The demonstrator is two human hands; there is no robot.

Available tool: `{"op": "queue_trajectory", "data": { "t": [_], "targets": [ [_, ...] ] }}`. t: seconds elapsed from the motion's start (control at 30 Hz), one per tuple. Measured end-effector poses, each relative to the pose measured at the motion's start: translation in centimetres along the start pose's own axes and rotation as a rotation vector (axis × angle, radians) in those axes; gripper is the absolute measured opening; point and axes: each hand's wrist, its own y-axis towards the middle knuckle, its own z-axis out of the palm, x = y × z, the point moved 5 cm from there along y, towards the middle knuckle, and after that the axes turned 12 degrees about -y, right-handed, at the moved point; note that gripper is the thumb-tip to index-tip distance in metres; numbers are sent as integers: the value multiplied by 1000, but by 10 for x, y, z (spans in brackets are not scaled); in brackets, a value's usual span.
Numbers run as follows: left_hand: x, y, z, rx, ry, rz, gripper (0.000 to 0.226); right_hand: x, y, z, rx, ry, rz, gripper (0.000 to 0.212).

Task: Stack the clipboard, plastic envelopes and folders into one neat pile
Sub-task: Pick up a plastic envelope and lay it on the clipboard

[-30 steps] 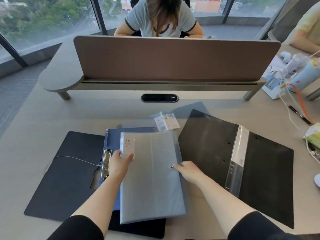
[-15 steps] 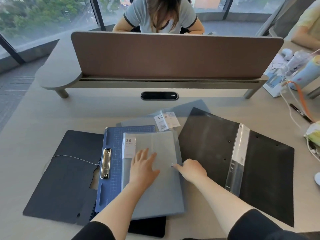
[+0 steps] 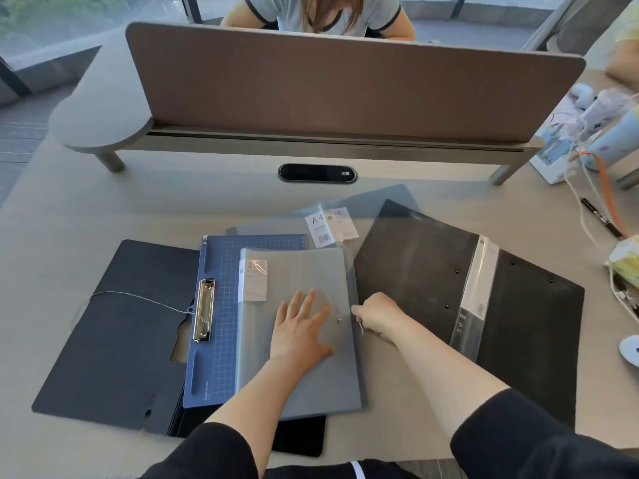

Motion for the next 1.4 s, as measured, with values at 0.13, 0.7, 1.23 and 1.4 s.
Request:
{"op": "queue_trajectory", "data": {
  "t": [0.13,0.7,1.23,1.4],
  "targets": [
    [2,1,1,-26,-33,0,85,12,11,15,-5,38,-53,27],
    [8,3,7,-42,-83,-27,95,62,-21,28,-321,-735,-407,25],
    [11,3,7,-27,-55,-24,98,6,-29,39,-265,-225,-357,11],
    [12,2,8,-25,-39,-25,100,-14,-12,19,-266,12,-192,10]
  ]
}}
